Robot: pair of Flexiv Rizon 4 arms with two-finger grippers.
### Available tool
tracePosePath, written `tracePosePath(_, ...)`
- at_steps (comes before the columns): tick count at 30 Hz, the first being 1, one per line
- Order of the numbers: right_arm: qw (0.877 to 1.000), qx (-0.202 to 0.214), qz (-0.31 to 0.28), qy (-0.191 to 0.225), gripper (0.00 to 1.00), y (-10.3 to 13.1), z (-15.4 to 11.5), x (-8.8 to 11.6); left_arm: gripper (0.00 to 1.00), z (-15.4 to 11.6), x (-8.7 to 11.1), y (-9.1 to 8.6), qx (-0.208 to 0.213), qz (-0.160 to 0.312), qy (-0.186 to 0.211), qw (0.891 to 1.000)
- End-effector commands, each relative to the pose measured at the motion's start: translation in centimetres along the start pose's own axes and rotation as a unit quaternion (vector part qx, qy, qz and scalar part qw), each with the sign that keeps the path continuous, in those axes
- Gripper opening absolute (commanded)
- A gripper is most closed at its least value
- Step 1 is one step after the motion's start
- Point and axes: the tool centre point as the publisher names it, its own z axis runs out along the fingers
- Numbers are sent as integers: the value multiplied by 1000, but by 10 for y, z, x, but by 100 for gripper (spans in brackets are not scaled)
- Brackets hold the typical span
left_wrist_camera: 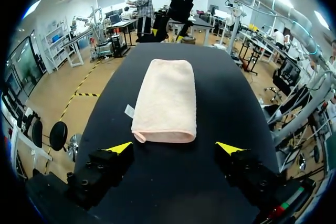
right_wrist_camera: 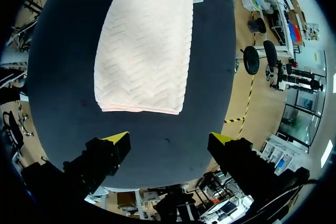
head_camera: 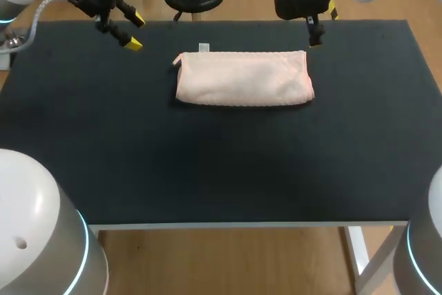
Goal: Fold the towel
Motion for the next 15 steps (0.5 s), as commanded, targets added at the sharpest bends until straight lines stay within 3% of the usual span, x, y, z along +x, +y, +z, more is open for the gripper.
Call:
tracePosePath(1,979,-83,164,89,100,-6,-4,-21,100,0,-2,1,1,0,2,1000)
tracePosePath(2,963,-112,217,112,100,-8,-5,-24,100,0,-2,1,1,0,2,1000)
tracePosePath(4,911,-186,322,178,100,-15,-8,-28,100,0,-2,1,1,0,2,1000)
tracePosePath(6,856,-243,402,215,100,-22,-8,-27,100,0,-2,1,1,0,2,1000)
tracePosePath(10,756,-326,502,265,100,-31,-1,-18,100,0,-2,1,1,0,2,1000)
tracePosePath(15,635,-389,593,306,100,-37,18,-3,100,0,-2,1,1,0,2,1000)
